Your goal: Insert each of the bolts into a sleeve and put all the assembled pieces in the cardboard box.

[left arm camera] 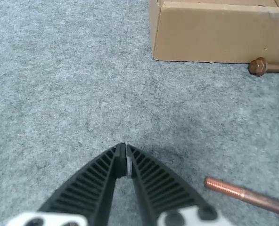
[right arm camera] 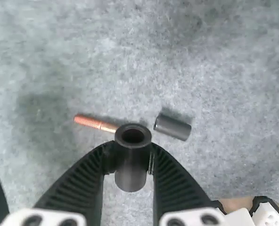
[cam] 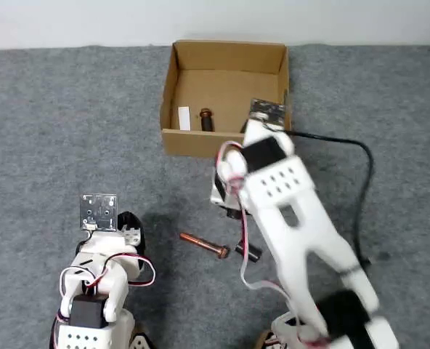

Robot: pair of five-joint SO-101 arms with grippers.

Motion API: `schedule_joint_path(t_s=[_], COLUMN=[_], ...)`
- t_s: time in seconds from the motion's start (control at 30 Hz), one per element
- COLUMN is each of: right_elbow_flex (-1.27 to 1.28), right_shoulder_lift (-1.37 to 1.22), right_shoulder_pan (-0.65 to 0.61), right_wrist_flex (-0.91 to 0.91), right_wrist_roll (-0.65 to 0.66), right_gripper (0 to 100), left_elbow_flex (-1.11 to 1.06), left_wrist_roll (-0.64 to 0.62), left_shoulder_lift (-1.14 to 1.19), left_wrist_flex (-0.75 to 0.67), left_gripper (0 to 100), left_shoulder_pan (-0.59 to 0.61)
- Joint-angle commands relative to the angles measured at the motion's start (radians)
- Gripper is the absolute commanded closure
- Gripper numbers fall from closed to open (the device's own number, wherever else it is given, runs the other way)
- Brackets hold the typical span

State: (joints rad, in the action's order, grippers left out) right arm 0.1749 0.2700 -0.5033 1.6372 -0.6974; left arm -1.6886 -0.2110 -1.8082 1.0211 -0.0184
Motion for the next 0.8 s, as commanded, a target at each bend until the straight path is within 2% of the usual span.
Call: schedule_joint_path(t_s=[0.0,0.17,0.37,0.77], right_elbow_flex=[0.094,0.250,0.468,0.789], right_shoulder_lift=[0.189,0.406,0.682,1.142], right_shoulder_pan=[0.091,0.277,0.417,0.688], right_wrist_flex=[-0.002,-0.059,-0.166,-0.166], right_wrist_roll=[0.011,0.032,0.112,0.212], right_gripper=[99.0,99.0,99.0,99.1], left_elbow_flex=[0.005,0.005,0.005,0.005], left_wrist_roll=[0.005,0.006,0.006,0.003], left_shoulder_lift=[-0.005,-0.005,-0.003,-0.003], left_wrist_flex=[-0.008,-0.008,-0.008,-0.012], left_gripper=[100,100,100,100], left_shoulder_pan=[0.009,0.009,0.009,0.009])
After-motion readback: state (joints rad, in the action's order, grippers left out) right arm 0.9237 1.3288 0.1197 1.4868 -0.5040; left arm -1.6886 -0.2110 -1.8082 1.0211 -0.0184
